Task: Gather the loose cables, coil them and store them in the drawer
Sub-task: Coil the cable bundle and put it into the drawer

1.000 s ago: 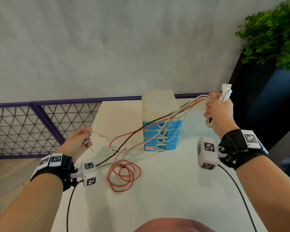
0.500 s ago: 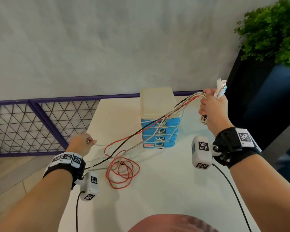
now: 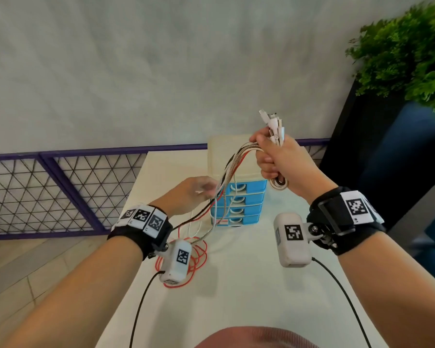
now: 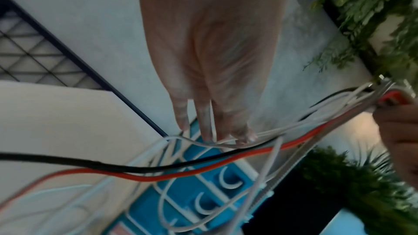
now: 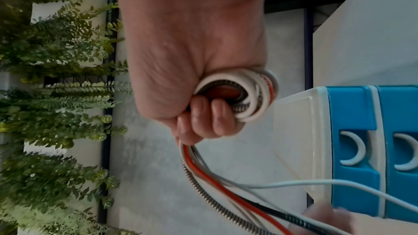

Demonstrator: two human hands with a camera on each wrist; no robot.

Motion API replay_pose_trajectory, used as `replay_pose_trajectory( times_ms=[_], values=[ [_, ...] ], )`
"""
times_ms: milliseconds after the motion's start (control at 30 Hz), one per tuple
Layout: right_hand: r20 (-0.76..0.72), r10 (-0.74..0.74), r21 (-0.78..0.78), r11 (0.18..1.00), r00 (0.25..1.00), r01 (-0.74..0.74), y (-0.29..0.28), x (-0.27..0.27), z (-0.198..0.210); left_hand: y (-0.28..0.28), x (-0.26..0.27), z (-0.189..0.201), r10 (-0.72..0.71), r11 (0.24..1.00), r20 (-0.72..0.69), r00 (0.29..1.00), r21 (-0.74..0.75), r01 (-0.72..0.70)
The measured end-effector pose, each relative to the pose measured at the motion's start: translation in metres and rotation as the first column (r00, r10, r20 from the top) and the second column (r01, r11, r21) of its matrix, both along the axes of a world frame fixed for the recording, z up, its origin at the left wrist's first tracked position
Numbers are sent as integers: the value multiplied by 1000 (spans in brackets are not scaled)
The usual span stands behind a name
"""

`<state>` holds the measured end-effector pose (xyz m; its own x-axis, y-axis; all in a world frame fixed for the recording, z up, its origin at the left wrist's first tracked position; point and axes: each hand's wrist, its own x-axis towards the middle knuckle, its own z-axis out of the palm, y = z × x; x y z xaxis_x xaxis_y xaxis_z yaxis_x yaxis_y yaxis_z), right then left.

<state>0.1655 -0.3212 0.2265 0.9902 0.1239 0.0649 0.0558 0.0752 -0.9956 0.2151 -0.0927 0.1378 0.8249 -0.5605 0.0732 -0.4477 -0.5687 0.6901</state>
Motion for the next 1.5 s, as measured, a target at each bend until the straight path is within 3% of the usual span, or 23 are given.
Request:
replay_pose_trajectory(
  times_ms=[133,267,333,567,700,767,833,933,1033,1133,1233,1367,1500],
  values=[
    [11,4,-29,1000,1000,-3,-9,-1,-1,-4,-3,5,54,998,-51,997,-32,-56],
    [9,11,-208,978,1000,-9,-16,0,-11,10,4,6,332,922,-7,943,-208,-326],
    [4,9,-289,957,1000,-7,-16,0,-19,16,6,11,412,879,28,911,-274,-390],
    [-59,91,-345,932,994,-106,-13,-2,-26,23,3,20,546,802,120,829,-362,-475],
    [-72,137,-516,843,988,-154,-9,-4,-23,21,2,26,586,770,115,802,-386,-507],
    [-75,127,-574,805,989,-147,-9,-5,-23,23,3,30,554,785,27,832,-349,-512],
    [-63,116,-580,804,991,-131,-11,-5,-23,28,2,34,441,838,-164,883,-277,-470],
    [-42,127,-567,813,991,-128,-13,-8,-21,31,-7,37,264,931,-382,886,-140,-338],
    [-39,172,-570,805,984,-163,-8,-12,-19,15,-14,34,151,961,-490,859,-130,-243],
    [-36,230,-603,771,973,-204,0,-13,-19,-7,-17,29,106,961,-465,879,-179,-211],
    [-27,245,-608,765,969,-211,1,-12,-22,-23,-16,28,121,873,-430,895,-383,-302],
    [-19,164,-555,819,986,-147,-5,-10,-30,-31,-13,38,117,619,-514,850,-631,-467],
    [-25,39,-378,925,999,-46,-9,-5,-36,-31,-15,41,172,537,-497,850,-676,-504]
  ],
)
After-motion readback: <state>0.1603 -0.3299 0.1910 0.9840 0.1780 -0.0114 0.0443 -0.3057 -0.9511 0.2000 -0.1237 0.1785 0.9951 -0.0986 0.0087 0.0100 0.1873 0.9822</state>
